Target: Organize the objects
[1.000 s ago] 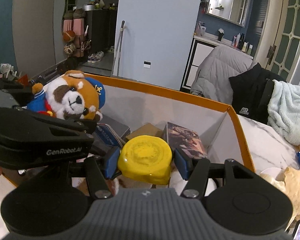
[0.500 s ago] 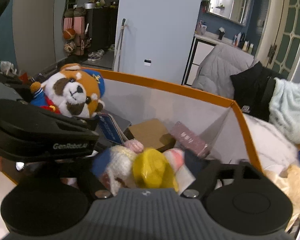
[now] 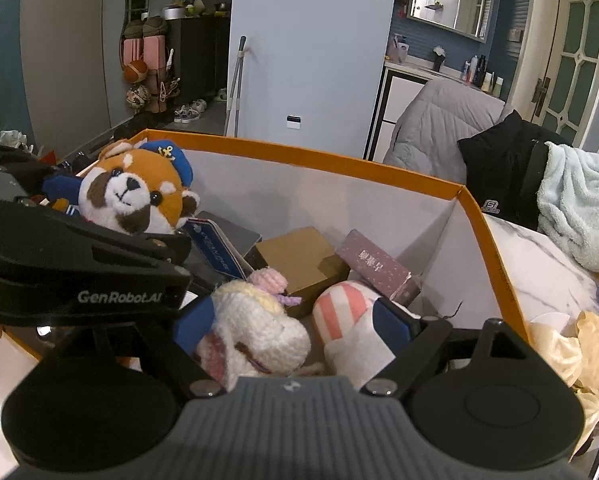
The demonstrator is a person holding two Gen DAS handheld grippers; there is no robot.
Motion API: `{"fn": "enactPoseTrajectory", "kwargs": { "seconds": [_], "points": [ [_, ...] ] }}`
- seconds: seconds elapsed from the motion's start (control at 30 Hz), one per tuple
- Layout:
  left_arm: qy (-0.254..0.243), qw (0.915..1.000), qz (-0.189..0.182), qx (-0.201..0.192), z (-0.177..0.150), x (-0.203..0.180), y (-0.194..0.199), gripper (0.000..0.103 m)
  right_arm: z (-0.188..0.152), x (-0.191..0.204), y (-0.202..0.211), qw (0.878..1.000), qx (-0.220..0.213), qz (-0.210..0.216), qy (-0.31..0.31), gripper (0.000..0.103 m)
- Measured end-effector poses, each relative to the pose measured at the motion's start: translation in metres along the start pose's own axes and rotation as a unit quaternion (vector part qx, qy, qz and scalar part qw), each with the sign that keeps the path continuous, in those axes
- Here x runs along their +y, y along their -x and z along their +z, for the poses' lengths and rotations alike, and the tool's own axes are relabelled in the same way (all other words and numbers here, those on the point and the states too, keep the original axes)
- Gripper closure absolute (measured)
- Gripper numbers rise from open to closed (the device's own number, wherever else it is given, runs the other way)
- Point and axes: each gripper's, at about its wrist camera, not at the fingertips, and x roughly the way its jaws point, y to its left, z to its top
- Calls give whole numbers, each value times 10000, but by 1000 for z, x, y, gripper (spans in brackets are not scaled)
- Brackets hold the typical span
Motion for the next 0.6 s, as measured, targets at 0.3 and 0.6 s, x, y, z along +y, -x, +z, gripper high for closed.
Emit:
{"fn": "enactPoseTrajectory", "kwargs": {
  "seconds": [0.3,0.6],
  "points": [
    [224,9994,-132,-238,-1,8,20,14,-4,-3,21,9998,-180,-43,15,16],
    [472,9966,-280,-617,-5,15,53,14,-8,-6,51,9992,-408,-4,-33,16]
  ]
}}
